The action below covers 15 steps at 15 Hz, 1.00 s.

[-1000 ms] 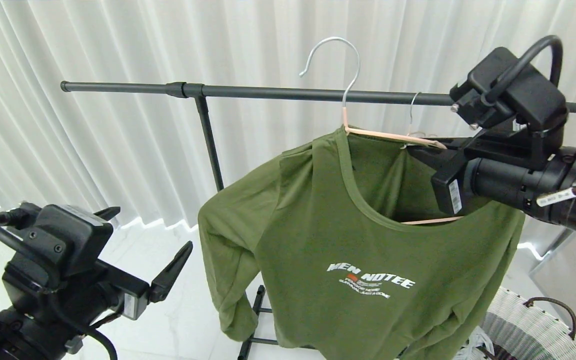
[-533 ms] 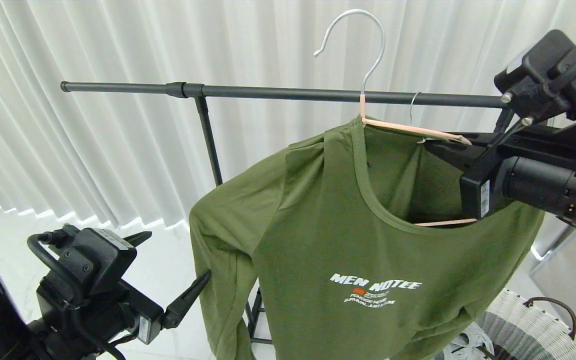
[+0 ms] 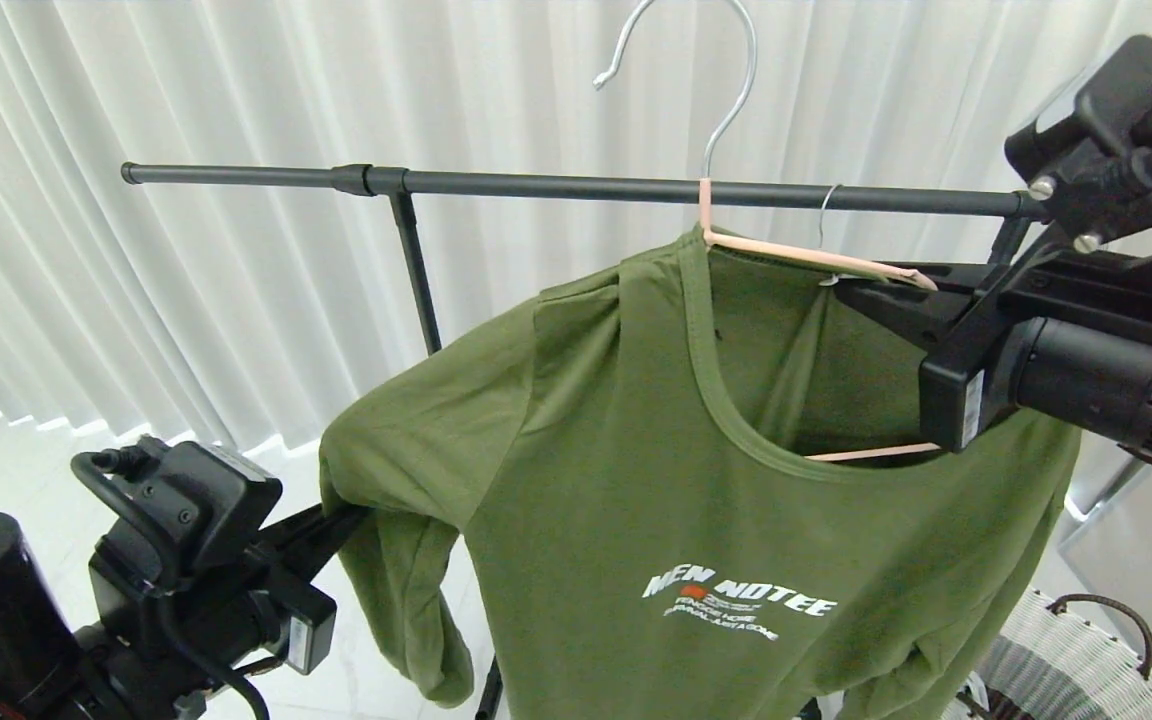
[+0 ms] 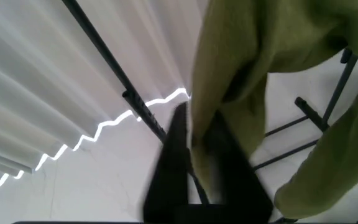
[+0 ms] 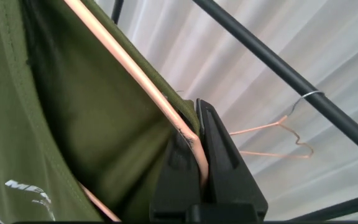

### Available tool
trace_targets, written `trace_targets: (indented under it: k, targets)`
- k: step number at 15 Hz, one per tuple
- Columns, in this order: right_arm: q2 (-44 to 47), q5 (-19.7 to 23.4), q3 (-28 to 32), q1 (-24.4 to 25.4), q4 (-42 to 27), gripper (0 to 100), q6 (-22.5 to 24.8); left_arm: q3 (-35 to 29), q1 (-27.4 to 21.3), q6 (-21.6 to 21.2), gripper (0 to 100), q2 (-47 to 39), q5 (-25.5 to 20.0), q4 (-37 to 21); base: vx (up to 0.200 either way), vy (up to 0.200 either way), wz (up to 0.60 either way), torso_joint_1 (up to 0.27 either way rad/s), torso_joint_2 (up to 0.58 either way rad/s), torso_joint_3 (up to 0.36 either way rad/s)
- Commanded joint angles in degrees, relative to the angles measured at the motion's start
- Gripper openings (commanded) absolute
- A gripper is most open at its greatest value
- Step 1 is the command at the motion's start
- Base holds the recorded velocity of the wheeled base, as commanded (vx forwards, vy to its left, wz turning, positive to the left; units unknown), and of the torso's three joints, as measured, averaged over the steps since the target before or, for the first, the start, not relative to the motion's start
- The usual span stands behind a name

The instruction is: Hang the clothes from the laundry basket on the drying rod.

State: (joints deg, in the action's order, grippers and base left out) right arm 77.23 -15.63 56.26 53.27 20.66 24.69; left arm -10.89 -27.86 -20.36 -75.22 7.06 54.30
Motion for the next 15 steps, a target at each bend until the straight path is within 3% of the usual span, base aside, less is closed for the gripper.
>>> trace_targets:
  k: [1, 3, 5, 7, 10, 11, 14, 15]
  targets:
    - [0.03, -0.28, -0.01, -1.94, -0.36, 0, 0.27, -0.10, 3.25, -0.03, 0, 0.16, 0.24, 0.02, 0.000, 0.000, 0.00, 0.000, 0.00, 0.000]
    - [0.12, -0.28, 0.08, -6.34, -0.36, 0, 2.47, -1.07, 8.26, -0.03, 0, 1.65, 0.24, 0.20, 0.000, 0.000, 0.00, 0.000, 0.00, 0.000]
    - [0.38, -0.28, 0.08, -11.00, -0.36, 0, 4.41, -0.89, 10.19, -0.03, 0, 3.94, 0.24, 0.20, 0.000, 0.000, 0.00, 0.000, 0.00, 0.000]
    - [0.91, -0.46, 0.52, -13.37, -0.36, 0, 4.76, 0.25, 10.01, -0.74, 0, 5.87, 0.15, 0.20, 0.000, 0.000, 0.00, 0.000, 0.00, 0.000]
    - [1.08, -0.37, 0.87, -13.19, -0.27, 0, 4.32, 1.66, 7.29, -3.28, 0, 5.69, 0.24, 0.11, 0.000, 0.000, 0.00, 0.000, 0.00, 0.000]
    - [1.00, -0.37, 0.87, -13.19, -0.27, 0, 4.23, 1.57, 7.29, -4.51, 100, 5.43, 0.24, 0.11, 0.000, 0.000, 0.00, 0.000, 0.00, 0.000]
    - [0.82, -1.16, 0.69, -13.37, -0.45, 0, 4.23, 1.39, 7.20, -5.22, 100, 4.82, 0.24, 0.11, 0.000, 0.000, 0.00, 0.000, 0.00, 0.000]
    - [1.52, -4.50, 0.69, -13.55, -0.54, 0, 4.23, 1.66, 7.20, -5.31, 100, 5.08, 0.24, 0.11, 0.000, 0.000, 0.00, 0.000, 0.00, 0.000]
